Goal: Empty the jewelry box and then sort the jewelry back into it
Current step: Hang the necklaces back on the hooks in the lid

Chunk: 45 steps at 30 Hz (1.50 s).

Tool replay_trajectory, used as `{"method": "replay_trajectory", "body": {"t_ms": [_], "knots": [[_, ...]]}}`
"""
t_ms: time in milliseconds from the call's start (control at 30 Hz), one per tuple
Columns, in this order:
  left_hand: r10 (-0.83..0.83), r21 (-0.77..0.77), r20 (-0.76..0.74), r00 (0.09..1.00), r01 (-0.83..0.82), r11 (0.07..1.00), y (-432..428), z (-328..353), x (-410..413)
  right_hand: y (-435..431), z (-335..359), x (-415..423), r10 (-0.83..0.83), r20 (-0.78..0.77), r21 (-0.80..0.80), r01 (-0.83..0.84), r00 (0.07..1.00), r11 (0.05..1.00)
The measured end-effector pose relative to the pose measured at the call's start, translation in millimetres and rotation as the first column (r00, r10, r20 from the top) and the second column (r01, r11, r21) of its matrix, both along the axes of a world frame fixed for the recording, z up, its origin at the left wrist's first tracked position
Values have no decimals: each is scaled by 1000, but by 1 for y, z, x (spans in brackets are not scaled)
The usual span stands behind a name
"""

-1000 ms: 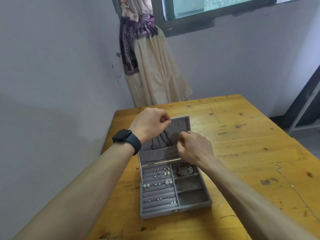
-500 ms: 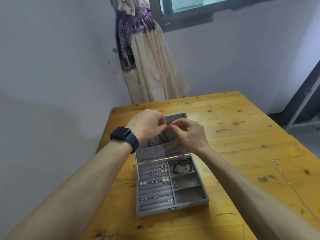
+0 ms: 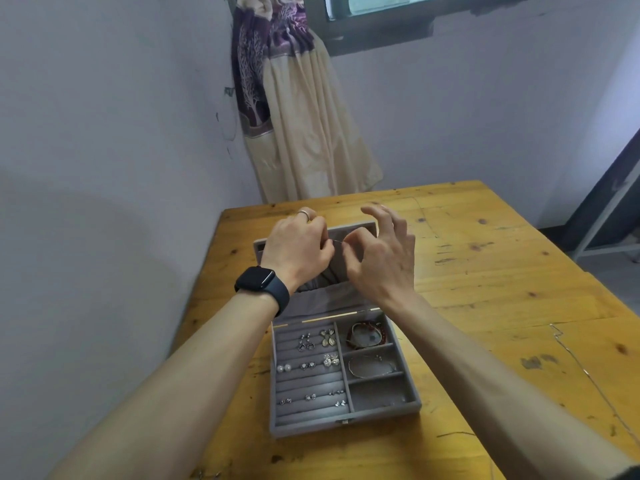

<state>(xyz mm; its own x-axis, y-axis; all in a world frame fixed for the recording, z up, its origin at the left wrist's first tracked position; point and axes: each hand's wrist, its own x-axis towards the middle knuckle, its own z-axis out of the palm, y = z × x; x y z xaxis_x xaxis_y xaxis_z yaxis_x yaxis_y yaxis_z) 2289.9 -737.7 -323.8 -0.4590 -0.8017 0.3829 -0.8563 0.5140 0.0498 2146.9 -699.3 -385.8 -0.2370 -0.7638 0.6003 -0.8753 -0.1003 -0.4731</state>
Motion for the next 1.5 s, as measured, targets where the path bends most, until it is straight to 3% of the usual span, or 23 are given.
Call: {"method": "replay_trajectory", "body": {"t_ms": [233,600,733,933,1500], "knots": [[23,4,-50,999,-22,1000,-2,-7,-5,-9,-2,-1,-42,41,42,41,998,998],[160,202,-271,949,-107,974,-5,0,-6,-15,10,1,-90,217,140,60,972,988],[164,281,-366,916,-59,958,-3,5,-4,-13,15,0,-91,174,190,58,980,980],[136,254,-318,938,-53,966,1,4,-1,-4,14,0,-62,69,198,47,996,979],[71,198,-273,959,-17,980,4,2,2,16,-19,-11,85,-147,12,-84,986,996]]}}
